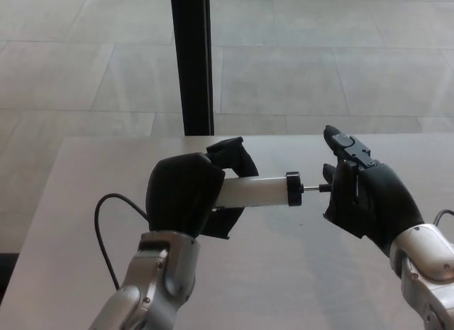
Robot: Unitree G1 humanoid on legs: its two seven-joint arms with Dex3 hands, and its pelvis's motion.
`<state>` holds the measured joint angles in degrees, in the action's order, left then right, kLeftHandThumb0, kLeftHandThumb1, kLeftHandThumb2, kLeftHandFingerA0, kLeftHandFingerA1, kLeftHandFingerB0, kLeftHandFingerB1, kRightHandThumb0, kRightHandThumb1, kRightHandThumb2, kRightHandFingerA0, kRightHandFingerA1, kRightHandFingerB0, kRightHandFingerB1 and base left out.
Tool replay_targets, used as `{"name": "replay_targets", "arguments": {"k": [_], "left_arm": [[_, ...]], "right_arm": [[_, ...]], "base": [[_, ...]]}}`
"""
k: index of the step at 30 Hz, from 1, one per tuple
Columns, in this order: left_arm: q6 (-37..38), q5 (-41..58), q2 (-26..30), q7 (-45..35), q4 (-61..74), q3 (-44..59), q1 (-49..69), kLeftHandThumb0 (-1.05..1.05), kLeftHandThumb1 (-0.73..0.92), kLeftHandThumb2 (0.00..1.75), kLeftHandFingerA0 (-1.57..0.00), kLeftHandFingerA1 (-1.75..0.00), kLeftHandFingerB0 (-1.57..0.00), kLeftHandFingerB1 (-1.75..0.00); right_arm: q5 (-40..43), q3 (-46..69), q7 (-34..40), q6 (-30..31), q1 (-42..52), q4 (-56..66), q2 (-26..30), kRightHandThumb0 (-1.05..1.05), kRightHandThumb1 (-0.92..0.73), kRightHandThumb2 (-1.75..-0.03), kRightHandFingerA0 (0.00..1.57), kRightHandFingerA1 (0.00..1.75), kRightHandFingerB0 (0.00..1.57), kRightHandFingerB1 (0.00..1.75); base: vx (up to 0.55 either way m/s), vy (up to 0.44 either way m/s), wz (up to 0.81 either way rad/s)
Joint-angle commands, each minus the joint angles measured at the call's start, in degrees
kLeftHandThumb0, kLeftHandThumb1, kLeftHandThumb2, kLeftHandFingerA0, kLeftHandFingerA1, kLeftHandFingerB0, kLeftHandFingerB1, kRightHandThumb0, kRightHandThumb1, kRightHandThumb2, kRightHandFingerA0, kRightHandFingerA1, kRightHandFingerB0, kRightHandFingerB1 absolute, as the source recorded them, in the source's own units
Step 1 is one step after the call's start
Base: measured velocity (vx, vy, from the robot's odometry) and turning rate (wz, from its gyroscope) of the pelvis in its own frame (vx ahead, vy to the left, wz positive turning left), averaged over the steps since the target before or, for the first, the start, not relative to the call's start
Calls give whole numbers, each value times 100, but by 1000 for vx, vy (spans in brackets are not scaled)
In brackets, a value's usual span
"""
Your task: The robot uses its left hand to lift the air pump kept on the middle of the desk and use the right hand to compress the handle
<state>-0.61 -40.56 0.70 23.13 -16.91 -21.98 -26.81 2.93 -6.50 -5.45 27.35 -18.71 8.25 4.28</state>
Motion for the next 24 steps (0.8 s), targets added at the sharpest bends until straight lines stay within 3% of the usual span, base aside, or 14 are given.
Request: {"name": "replay_targets", "arguments": {"k": [1,2,4,6,8,10,11,12,14,18,21,22,23,24], "left_arm": [[-218,-58,-136,-40,-47,-32,-188,-15,49,119,-124,-134,-98,-108],[-278,-70,-189,-25,-87,-36,-238,-13,42,125,-104,-167,-96,-104],[-420,-73,-315,-23,-169,-40,-343,-13,43,125,-103,-172,-94,-100],[-532,-71,-399,-55,-209,-49,-404,-14,44,123,-103,-169,-94,-102],[-710,-165,-438,-94,-256,-90,-485,-17,51,97,-107,-150,-92,-78],[-745,-236,-502,56,-456,-140,-587,-24,63,76,-107,-153,-92,-83],[-739,-246,-528,129,-548,-152,-620,-27,67,69,-105,-154,-91,-84],[-763,-259,-530,124,-566,-161,-632,-27,67,70,-106,-154,-90,-88],[-866,-294,-561,161,-677,-196,-659,-31,70,66,-105,-141,-89,-85],[-851,-204,-627,150,-850,-221,-671,-34,65,65,-101,-157,-90,-79],[-853,-248,-605,221,-897,-260,-651,-24,62,75,-104,-139,-88,-80],[-929,-235,-590,145,-824,-258,-583,-16,55,99,-99,-156,-86,-104],[-888,-195,-532,77,-774,-254,-515,-17,51,117,-123,-134,-93,-107],[-821,-163,-491,80,-752,-252,-462,-17,51,117,-123,-134,-93,-107]], "right_arm": [[-25,-61,-8,31,106,73,-98,-105,-91,-134,0,14,0,5],[-35,-61,12,13,91,52,-126,-105,-92,-134,0,14,0,5],[-44,-59,42,-36,67,17,-186,-105,-92,-135,0,13,0,6],[-67,-74,41,-216,62,-47,-232,-101,-92,-134,0,17,0,12],[-69,-79,22,-368,27,-126,-266,-100,-92,-136,0,17,0,14],[-73,-83,28,-429,5,-126,-285,-101,-92,-136,0,16,0,13],[-51,-66,9,-460,-25,-163,-286,-99,-92,-104,0,0,0,0],[-34,-50,25,-455,-35,-174,-313,-105,-92,-134,0,14,0,10],[-5,-33,48,-341,-103,-208,-373,-104,-92,-134,0,16,0,9],[-10,0,133,-168,-127,-205,-473,-105,-92,-133,0,15,0,6],[5,51,93,-206,-106,-224,-451,-105,-91,-133,0,14,0,6],[28,121,30,-292,-70,-241,-374,-105,-91,-134,0,14,0,3],[92,232,-20,-340,-56,-258,-315,-105,-89,-132,0,13,0,2],[146,325,-59,-400,-51,-285,-285,-105,-89,-132,0,13,0,2]], "base": [[0,0,0],[0,0,0],[0,0,0],[0,0,0],[0,0,0],[0,0,0],[0,0,0],[0,0,0],[0,0,0],[0,0,0],[0,0,0],[0,0,0],[0,0,0],[0,0,0]]}}
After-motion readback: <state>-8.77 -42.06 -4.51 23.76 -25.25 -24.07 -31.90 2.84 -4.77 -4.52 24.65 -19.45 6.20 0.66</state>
